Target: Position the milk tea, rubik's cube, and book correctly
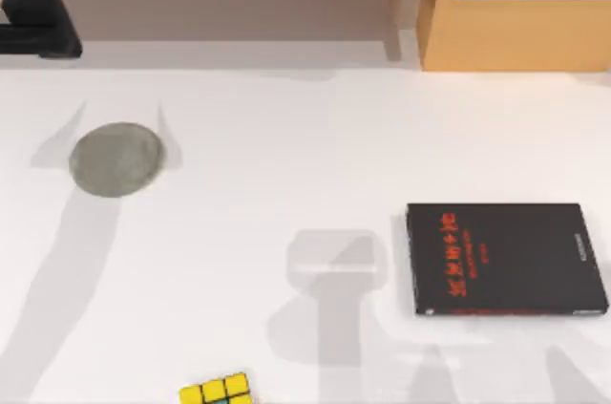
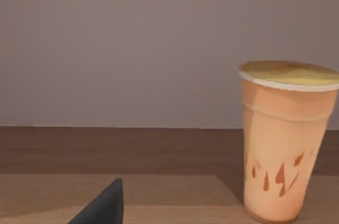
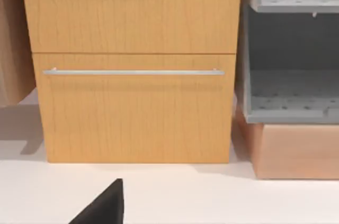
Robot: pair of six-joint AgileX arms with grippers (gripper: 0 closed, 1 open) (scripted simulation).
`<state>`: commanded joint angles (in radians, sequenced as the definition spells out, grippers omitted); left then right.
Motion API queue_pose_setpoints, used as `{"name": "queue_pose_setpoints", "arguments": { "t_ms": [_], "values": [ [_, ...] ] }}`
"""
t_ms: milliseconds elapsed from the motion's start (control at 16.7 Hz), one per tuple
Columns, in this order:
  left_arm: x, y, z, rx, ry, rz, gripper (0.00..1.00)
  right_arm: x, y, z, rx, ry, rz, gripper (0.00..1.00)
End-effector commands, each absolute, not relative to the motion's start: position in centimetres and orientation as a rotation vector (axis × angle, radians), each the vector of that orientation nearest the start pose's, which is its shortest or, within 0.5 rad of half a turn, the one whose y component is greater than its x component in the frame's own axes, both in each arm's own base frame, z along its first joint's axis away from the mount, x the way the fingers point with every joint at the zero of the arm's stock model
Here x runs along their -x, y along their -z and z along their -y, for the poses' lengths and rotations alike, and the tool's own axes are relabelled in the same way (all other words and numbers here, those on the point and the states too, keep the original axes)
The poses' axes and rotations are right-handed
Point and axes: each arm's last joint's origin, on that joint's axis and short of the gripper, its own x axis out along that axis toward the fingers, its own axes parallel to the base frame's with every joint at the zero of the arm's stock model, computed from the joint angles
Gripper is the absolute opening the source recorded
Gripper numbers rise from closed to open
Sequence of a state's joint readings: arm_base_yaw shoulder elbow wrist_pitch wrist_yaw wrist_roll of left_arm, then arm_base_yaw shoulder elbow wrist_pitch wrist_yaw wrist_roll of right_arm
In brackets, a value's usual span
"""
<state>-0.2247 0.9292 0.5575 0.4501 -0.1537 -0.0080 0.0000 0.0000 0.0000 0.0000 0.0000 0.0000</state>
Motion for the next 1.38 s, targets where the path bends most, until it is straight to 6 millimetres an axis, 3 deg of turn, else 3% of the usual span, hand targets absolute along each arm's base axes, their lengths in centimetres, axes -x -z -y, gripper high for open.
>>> {"name": "queue_pose_setpoints", "arguments": {
  "t_ms": [120, 300, 540, 780, 1140, 1380],
  "values": [
    [-25.7, -28.2, 6.3, 0.03, 0.067, 0.037, 1.0, -10.6, -16.0, 0.1, 0.0, 0.0, 0.0, 1.0],
    [-31.7, -25.9, 9.5, 0.017, 0.062, -0.004, 1.0, -10.6, -16.0, 0.1, 0.0, 0.0, 0.0, 1.0],
    [-36.7, -22.7, 12.7, 0.01, 0.042, -0.009, 1.0, -10.6, -16.0, 0.1, 0.0, 0.0, 0.0, 1.0],
    [-38.6, -21.1, 14.1, 0.011, 0.026, 0.001, 1.0, -10.6, -16.0, 0.1, 0.0, 0.0, 0.0, 1.0],
    [-38.7, -21.0, 13.9, 0.01, 0.023, -0.003, 1.0, -10.6, -16.0, 0.1, 0.0, 0.0, 0.0, 1.0],
    [-41.0, -21.1, 14.2, 0.011, 0.027, 0.0, 1.0, -10.6, -16.0, 0.1, 0.0, 0.0, 0.0, 1.0]
  ]
}}
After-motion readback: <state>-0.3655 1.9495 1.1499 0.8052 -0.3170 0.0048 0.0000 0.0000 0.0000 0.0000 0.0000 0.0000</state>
